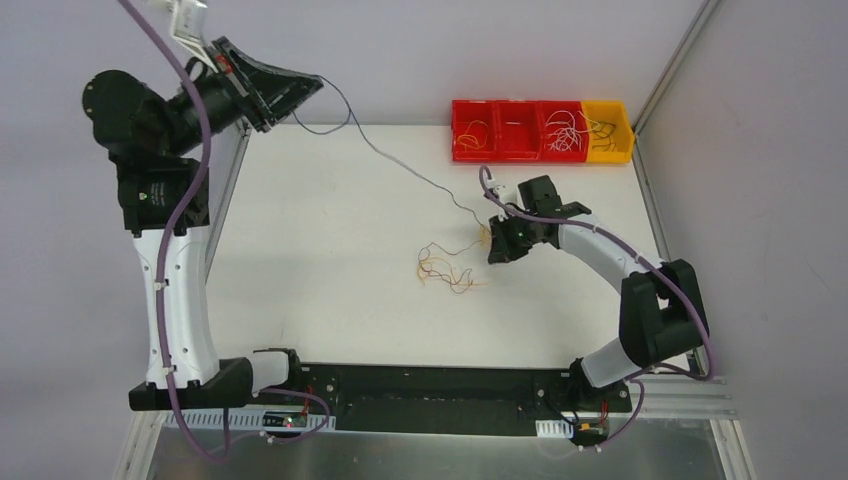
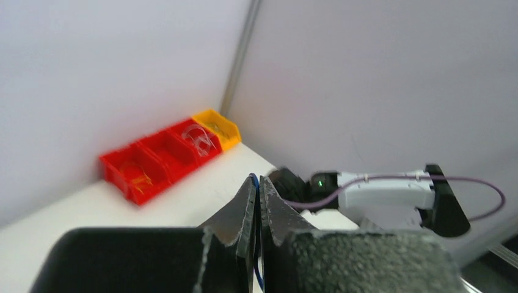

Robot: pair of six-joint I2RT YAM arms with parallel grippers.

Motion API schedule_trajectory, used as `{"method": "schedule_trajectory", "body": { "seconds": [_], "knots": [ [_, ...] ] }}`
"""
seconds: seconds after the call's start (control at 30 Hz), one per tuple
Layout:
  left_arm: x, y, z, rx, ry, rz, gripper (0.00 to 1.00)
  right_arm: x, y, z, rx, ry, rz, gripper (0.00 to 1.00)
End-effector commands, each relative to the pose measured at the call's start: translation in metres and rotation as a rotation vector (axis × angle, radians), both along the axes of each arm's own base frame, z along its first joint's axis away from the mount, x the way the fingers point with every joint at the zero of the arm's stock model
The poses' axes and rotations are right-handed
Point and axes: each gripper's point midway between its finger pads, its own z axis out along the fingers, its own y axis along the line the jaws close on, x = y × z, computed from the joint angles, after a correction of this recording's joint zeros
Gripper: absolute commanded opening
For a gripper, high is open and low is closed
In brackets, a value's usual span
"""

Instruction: Untangle the cables

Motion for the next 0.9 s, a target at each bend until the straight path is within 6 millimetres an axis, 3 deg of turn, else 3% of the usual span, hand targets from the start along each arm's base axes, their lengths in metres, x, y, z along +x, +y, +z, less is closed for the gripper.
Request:
{"method": "schedule_trajectory", "body": {
  "seconds": [0.0, 0.07, 0.2, 0.3, 0.4, 0.5, 0.7, 0.87],
  "knots": [
    [-0.032, 0.018, 0.08, -0.07, -0.286, 0.128, 0.0, -0.022, -0.037, -0.031, -0.117, 0.152, -0.047, 0.06],
    [-0.028, 0.022, 0.079, -0.067, -0.279, 0.158, 0.0, -0.023, -0.038, -0.026, -0.087, 0.157, -0.044, 0.0],
    [-0.022, 0.038, 0.081, -0.057, -0.299, 0.261, 0.0, -0.025, -0.037, -0.018, -0.055, 0.138, -0.019, 0.0],
    [-0.015, 0.039, 0.072, -0.068, -0.24, 0.255, 0.0, -0.027, -0.035, -0.014, -0.043, 0.141, 0.002, 0.02],
    [-0.004, 0.035, 0.054, -0.077, -0.162, 0.207, 0.0, -0.027, -0.022, 0.011, 0.028, 0.161, 0.032, 0.36],
    [-0.001, 0.027, 0.034, -0.071, -0.09, 0.121, 0.0, -0.015, -0.001, 0.068, 0.156, 0.099, 0.059, 0.59],
    [-0.001, 0.02, 0.007, -0.11, -0.003, 0.034, 0.0, -0.004, 0.057, 0.207, 0.441, -0.148, 0.128, 0.97],
    [0.009, 0.013, -0.007, -0.174, 0.079, -0.013, 0.0, -0.025, 0.124, 0.285, 0.581, -0.372, 0.251, 0.99]
  ]
}}
